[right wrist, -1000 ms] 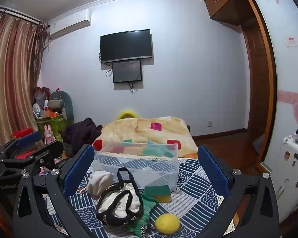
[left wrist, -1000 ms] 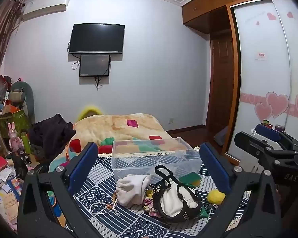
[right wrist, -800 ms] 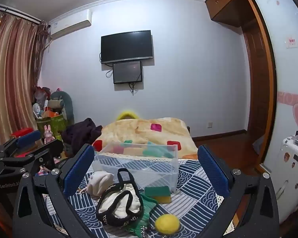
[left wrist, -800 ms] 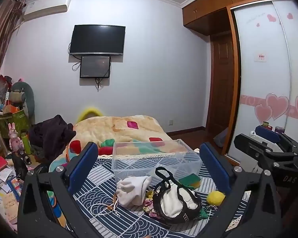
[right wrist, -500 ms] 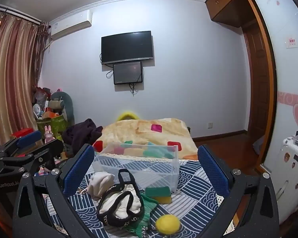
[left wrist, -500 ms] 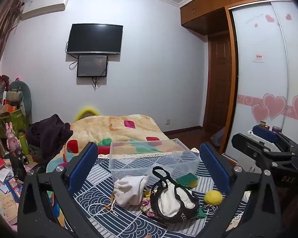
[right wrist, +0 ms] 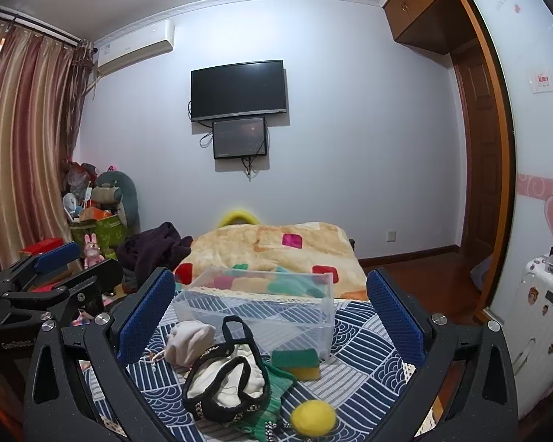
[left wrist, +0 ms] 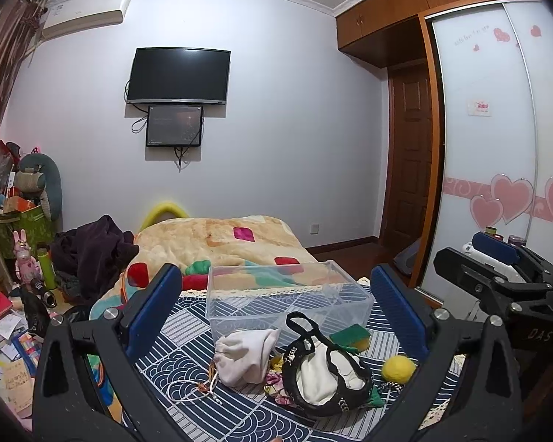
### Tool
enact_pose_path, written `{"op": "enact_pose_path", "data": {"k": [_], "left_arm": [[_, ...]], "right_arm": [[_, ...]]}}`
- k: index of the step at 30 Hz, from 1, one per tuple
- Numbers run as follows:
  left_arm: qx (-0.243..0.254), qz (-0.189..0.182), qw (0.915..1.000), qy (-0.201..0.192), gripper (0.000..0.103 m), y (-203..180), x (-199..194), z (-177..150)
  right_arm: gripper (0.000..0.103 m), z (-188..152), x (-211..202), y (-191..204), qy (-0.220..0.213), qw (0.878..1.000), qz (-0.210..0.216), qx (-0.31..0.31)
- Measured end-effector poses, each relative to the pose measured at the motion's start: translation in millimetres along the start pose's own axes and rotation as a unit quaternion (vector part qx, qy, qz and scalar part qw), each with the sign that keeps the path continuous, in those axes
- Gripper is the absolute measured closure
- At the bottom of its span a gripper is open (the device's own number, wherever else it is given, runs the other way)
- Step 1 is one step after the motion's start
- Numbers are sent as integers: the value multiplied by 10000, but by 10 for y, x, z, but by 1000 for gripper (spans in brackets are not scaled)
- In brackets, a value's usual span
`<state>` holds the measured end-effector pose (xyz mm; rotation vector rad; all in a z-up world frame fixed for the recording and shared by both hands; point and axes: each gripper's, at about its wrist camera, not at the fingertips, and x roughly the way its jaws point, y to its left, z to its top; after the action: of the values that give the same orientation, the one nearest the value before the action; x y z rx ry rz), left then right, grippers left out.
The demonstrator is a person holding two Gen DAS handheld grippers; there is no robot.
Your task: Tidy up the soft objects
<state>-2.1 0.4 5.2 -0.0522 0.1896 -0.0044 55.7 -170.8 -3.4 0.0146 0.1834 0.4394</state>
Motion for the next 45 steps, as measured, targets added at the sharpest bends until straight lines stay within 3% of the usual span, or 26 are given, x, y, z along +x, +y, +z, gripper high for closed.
{"op": "enact_pose_path", "data": {"k": [45], "left_arm": [[9,42,10000,-40,0,6,-15,4]], "right_arm": [[0,-33,16,46,-54,10000,60,-8]]}}
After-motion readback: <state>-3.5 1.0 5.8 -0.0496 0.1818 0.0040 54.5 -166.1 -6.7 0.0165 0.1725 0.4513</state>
